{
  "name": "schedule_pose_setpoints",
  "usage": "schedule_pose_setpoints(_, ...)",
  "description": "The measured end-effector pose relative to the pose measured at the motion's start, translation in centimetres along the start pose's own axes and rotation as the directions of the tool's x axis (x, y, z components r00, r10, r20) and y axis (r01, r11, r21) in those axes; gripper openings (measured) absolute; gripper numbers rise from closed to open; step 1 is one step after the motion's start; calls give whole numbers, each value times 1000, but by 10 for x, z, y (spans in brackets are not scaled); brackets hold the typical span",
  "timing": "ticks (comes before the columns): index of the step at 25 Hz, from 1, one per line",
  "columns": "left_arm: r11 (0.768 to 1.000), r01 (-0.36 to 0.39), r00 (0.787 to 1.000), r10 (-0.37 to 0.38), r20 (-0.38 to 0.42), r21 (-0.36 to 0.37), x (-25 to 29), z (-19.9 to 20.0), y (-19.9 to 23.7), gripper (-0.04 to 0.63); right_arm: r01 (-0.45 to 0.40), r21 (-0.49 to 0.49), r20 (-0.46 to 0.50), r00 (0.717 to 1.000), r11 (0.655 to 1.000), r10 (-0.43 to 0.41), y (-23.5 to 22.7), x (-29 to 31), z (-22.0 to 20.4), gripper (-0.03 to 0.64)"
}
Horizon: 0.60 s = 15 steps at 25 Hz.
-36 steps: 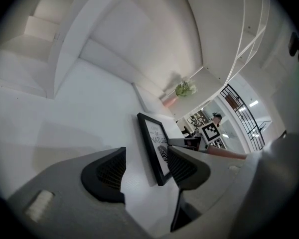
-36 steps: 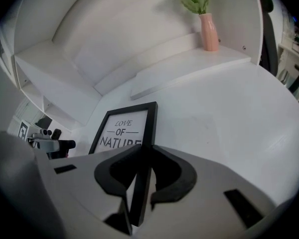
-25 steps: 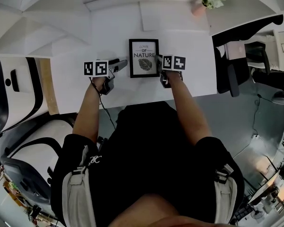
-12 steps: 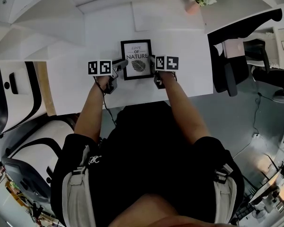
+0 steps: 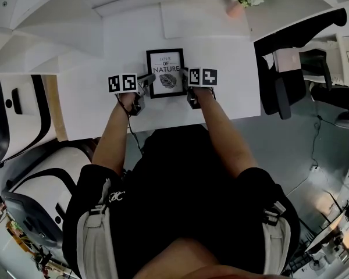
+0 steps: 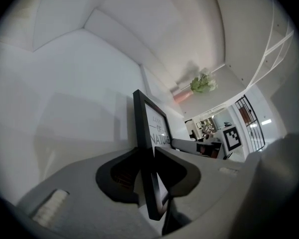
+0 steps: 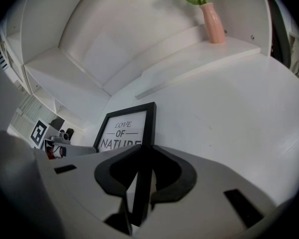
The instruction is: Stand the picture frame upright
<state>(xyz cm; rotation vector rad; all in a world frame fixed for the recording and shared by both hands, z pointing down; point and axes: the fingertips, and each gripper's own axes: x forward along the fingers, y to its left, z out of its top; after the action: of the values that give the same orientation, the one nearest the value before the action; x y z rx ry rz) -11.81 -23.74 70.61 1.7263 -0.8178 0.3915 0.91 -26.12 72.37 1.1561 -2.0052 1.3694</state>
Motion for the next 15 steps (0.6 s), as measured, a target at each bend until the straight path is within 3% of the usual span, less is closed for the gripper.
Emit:
schedule_pose_setpoints(7,1000,8,999,-8,31,-4,-3,3,-8,97,-23,3,19,1000,1000,23,-2,-1,-1,72)
schedule_pose_setpoints(15,981,-17,991,-10,135,192,-20,26,-48,92,5,-105,173,985,994,13,12,-42,34,71)
